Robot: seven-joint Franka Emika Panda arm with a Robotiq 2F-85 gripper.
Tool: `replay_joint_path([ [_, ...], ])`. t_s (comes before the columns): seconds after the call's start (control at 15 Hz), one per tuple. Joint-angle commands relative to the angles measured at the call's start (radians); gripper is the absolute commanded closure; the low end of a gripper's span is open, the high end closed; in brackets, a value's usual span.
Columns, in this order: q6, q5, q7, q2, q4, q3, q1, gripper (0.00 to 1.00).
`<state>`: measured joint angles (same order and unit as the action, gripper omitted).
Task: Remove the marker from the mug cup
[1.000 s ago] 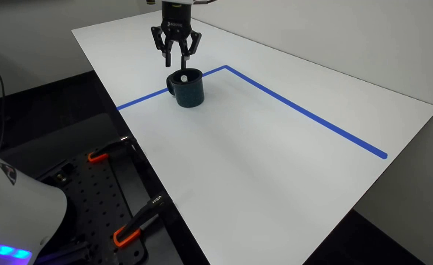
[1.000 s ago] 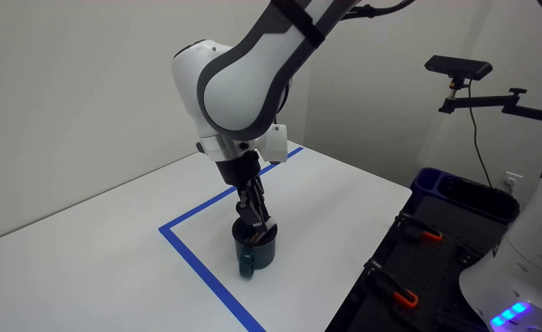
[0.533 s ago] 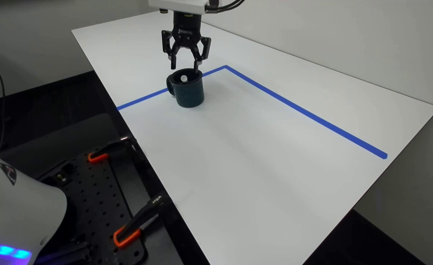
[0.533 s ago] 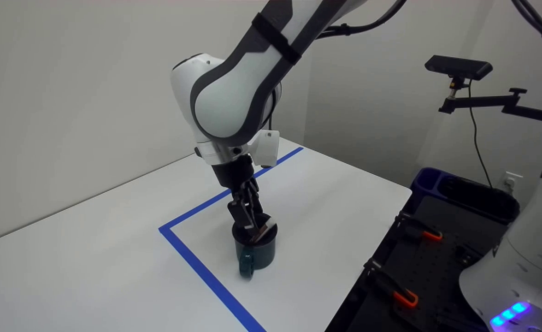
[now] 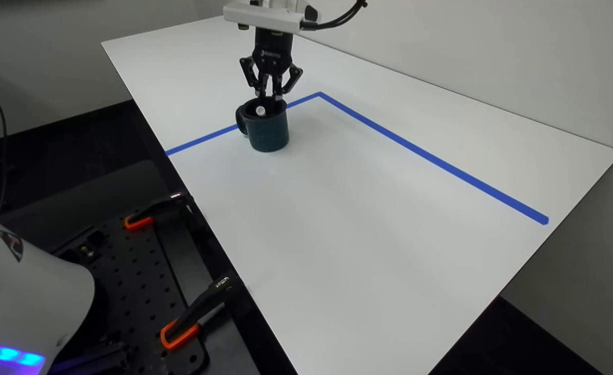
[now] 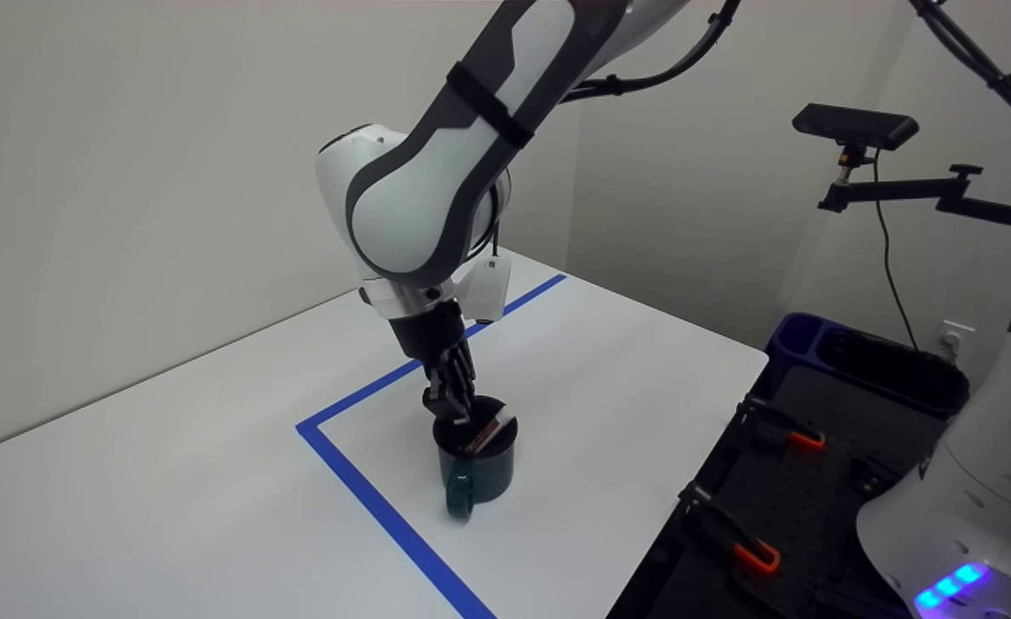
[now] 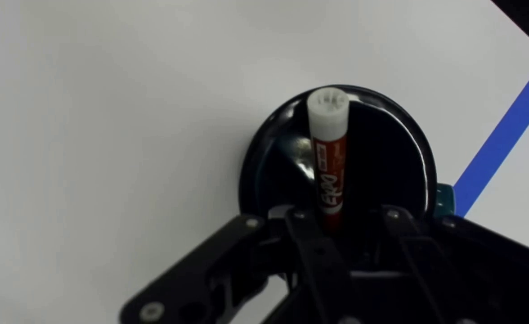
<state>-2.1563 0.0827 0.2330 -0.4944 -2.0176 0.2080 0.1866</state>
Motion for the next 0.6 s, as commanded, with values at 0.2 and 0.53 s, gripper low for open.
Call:
replay_joint_path([
  [0.2,0.015,0.014,0.015,-0.018,0.005,-0.009,-0.004,0.60],
  [0.53,0.017,0.017,0.011,-0.021,-0.001,-0.013,-0.004,0.67],
])
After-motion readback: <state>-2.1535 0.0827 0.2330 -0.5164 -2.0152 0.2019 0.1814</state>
